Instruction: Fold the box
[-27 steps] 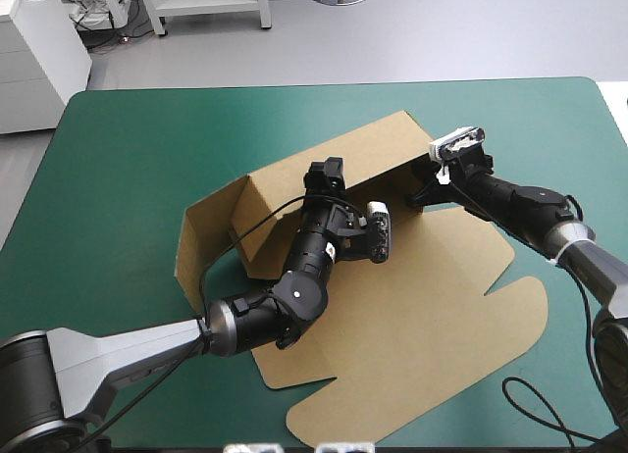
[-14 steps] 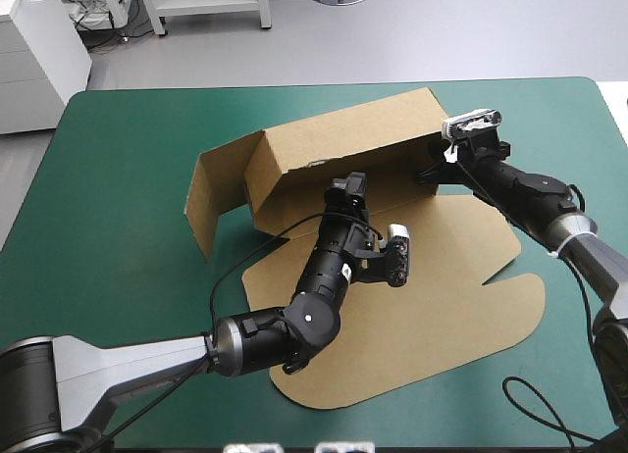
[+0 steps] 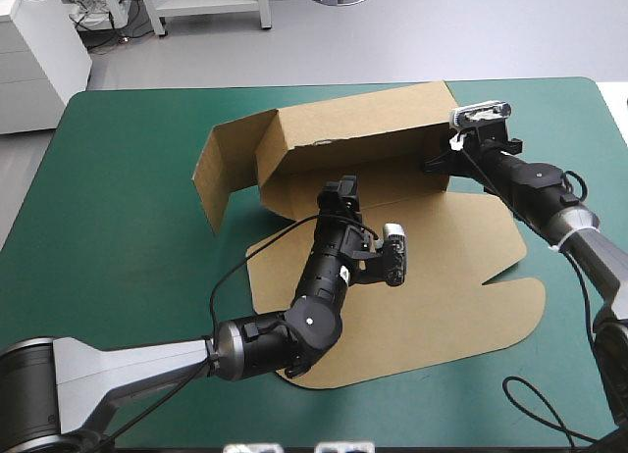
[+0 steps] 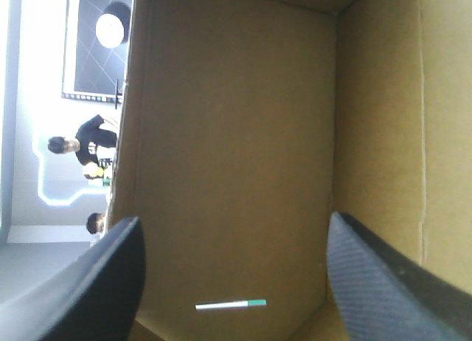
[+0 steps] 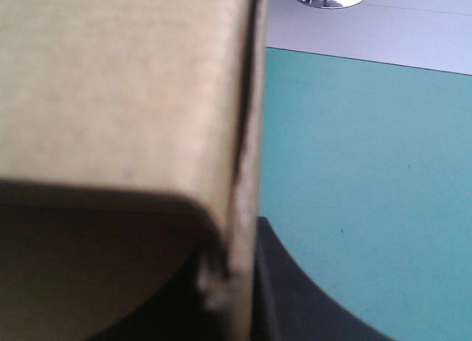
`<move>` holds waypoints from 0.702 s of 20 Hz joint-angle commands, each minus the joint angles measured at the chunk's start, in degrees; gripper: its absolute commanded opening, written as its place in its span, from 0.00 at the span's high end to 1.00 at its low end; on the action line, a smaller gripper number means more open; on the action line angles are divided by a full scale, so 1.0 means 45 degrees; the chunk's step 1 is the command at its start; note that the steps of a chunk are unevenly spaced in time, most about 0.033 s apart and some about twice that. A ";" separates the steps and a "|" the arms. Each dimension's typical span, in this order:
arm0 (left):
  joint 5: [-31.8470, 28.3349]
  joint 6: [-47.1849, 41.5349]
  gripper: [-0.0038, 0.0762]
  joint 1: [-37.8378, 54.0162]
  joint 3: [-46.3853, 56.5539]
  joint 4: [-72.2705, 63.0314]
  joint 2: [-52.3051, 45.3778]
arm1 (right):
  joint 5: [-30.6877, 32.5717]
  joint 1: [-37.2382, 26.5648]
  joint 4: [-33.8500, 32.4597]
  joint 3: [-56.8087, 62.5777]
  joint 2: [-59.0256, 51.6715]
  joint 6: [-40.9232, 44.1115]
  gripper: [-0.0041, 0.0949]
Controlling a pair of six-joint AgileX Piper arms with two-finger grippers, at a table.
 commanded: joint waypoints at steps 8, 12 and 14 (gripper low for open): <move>0.0369 -0.0242 0.96 0.0154 -0.0334 -0.2904 -0.1585 | 0.0573 0.0004 -0.1490 -0.0534 -0.0535 0.2732 0.97; -0.0929 -0.0026 0.96 0.1143 -0.0334 -0.5289 -0.2859 | 0.0795 0.0004 -0.1781 -0.0534 -0.0535 0.3430 0.97; -0.1244 0.0528 0.96 0.1481 -0.0334 -0.6285 -0.3275 | 0.0937 0.0004 -0.2428 -0.0534 -0.0535 0.4137 0.97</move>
